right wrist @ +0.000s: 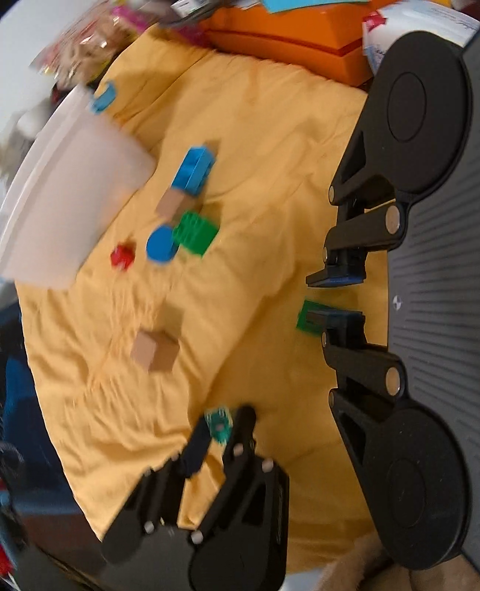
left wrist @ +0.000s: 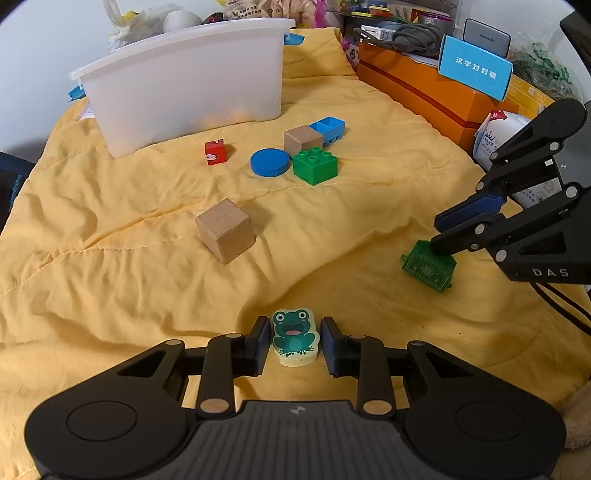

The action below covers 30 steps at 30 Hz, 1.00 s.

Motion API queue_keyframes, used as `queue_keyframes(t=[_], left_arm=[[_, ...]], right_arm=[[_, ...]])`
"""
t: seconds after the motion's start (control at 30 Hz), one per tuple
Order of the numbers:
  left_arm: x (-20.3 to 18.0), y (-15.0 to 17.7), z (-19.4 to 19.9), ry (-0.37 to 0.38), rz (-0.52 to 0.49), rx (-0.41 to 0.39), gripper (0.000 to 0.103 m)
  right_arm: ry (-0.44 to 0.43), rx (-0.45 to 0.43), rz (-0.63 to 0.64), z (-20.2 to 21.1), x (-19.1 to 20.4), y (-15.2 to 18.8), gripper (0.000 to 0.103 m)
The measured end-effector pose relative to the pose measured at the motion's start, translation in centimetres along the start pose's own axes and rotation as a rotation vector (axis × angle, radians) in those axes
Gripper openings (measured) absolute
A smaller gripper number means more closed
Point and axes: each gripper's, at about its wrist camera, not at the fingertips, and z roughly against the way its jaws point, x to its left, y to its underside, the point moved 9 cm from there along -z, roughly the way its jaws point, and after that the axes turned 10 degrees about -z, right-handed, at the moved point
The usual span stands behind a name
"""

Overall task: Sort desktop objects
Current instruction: 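Lift the frog tile with the left tool while the right tool lifts the green brick, then carry the frog tile and green brick over the bin and open both tools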

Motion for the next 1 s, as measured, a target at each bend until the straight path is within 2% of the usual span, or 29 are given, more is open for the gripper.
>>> queue_keyframes(t=[0.1, 0.17, 0.2, 0.23, 0.37, 0.47, 0.5, 0.57, 0.63, 0.8, 1.0], left_arm=[[-0.1, 0.0, 0.0, -0.002, 0.003, 0.001, 0.034], [-0.1, 0.0, 0.0, -0.001, 0.001, 0.003, 0.034], [-0.1, 0.0, 0.0, -0.001, 0.000, 0.003, 0.034], [-0.1, 0.0, 0.0, -0.001, -0.001, 0.003, 0.034], [-0.2, 0.0, 0.0, -0.004, 0.002, 0.002, 0.034], [-0.1, -0.1, 0.0, 0.001, 0.006, 0.002, 0.030], [-0.1, -0.1, 0.0, 0.005, 0.007, 0.004, 0.030], [0.0, -0.2, 0.1, 0.027, 0.023, 0.004, 0.029], [0.1, -0.4, 0.5, 0.053, 0.049, -0.007, 0.029], [1.3, -3.4, 2.9, 0.032, 0.034, -0.089, 0.029], [5.9, -10.2, 5.3, -0.030, 0.002, -0.218, 0.029]], right_arm=[[-0.004, -0.008, -0.018, 0.6, 0.0, 0.1, 0.017], [-0.021, -0.040, -0.040, 1.7, 0.3, -0.2, 0.030], [-0.027, -0.052, -0.046, 2.0, 0.5, -0.4, 0.042], [-0.033, -0.058, -0.047, 2.2, 0.8, -0.6, 0.047], [-0.040, -0.022, -0.050, 0.8, 1.7, -0.2, 0.047], [-0.033, 0.011, -0.069, -0.4, 1.7, 0.7, 0.047], [-0.035, 0.023, -0.074, -0.8, 1.7, 1.1, 0.044], [-0.073, 0.035, -0.106, -1.1, 1.8, 1.6, 0.029], [-0.077, 0.039, -0.112, -0.9, 1.9, 1.3, 0.024], [-0.038, -0.066, -0.089, 1.2, 1.0, -1.6, 0.024], [0.023, -0.227, -0.102, 3.7, -2.0, -8.1, 0.024]])
